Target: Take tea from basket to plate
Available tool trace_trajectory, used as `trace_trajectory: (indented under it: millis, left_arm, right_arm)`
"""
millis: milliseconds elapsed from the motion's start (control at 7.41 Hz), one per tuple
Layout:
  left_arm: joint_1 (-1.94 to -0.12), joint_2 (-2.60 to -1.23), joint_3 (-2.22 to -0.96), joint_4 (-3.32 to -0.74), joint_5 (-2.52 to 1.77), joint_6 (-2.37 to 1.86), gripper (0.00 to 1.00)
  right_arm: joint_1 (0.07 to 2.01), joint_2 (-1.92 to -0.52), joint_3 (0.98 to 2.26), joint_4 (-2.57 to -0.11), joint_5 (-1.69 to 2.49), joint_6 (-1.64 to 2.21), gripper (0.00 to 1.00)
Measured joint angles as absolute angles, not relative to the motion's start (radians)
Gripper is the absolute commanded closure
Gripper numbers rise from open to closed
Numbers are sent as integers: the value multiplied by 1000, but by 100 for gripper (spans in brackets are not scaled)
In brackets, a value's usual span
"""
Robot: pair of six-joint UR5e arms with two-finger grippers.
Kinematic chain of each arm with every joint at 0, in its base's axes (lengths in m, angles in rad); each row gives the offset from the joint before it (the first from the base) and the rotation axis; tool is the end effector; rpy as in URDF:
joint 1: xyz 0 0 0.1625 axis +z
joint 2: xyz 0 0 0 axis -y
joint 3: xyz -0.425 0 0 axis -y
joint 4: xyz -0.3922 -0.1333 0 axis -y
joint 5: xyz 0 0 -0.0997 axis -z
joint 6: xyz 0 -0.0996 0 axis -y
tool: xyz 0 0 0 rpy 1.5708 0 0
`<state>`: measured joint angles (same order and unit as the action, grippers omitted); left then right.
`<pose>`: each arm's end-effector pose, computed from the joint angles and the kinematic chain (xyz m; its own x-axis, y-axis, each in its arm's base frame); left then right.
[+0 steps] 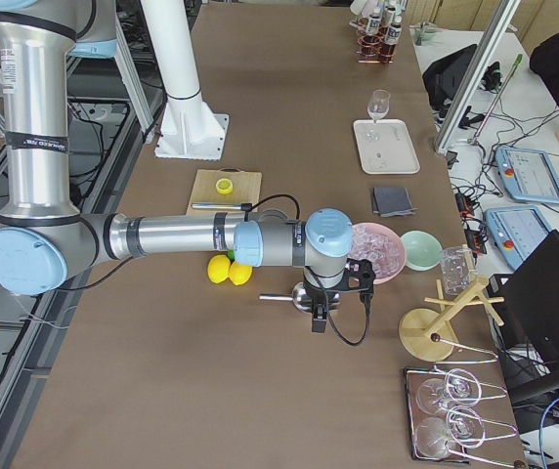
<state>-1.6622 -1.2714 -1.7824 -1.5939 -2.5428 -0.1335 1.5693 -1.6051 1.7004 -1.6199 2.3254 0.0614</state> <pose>-0.0838 -0.3550 0.6654 0.5393 -0.2360 -0.8084 0.1643 0.9710 -0.1738 0.0644 -0.4789 0.6178 0.7272 0.0286 0.6858 -0.0432 0.9991 0.0041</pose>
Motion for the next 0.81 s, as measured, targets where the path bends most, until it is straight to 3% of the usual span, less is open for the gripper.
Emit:
trace_trajectory:
  millis: [810]
  left_arm:
    - [-1666, -1261, -1798, -1589, -2523, -137, 1]
  right_arm:
    - [1569, -1595, 1692, -1621, 2331, 61, 0]
